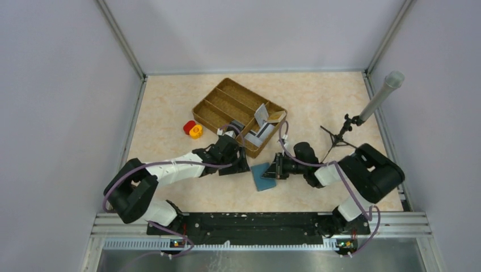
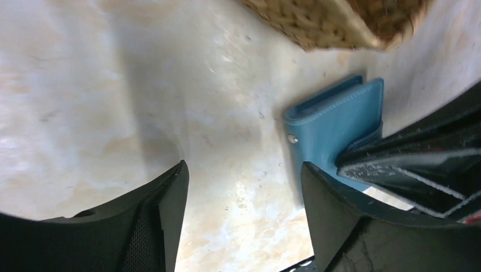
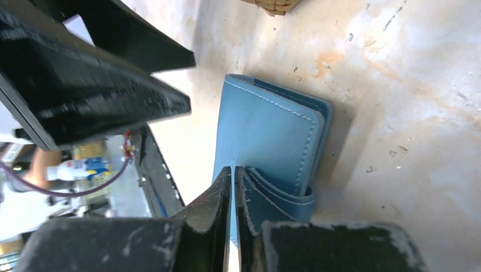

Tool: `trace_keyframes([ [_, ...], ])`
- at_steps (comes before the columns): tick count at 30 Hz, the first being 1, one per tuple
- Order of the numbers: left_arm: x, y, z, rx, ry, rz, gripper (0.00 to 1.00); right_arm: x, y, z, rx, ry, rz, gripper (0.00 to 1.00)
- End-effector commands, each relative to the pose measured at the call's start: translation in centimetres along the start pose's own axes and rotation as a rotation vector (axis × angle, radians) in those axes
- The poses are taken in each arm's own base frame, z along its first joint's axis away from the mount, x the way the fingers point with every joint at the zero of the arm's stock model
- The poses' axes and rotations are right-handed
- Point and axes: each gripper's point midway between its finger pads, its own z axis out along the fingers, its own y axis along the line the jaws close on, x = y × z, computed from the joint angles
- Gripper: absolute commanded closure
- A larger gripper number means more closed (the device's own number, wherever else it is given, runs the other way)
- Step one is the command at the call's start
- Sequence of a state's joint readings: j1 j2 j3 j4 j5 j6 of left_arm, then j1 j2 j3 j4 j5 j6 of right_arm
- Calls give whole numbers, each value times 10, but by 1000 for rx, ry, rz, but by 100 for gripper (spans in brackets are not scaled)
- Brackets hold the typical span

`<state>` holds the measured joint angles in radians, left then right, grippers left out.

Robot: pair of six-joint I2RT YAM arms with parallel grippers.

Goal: Put the credit cards into the card holder
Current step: Close the card holder at the center of the board, then reset both arms

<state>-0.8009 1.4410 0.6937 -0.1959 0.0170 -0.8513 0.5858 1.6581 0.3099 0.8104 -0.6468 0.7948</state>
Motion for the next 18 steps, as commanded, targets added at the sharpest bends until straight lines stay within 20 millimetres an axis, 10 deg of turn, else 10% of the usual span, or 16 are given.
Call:
trace_keyframes([
  [1,-33,10,-18,-6,-91,22,18,10,-32,-13,278,48,-90,92],
  [10,-97,63,-76,-77,-277,-37,1,-49,38,-57,309,-104,-272,57],
  [18,-137,119,-143,-135,-421,-133,1,-101,2,-134,732,-327,-208,38],
])
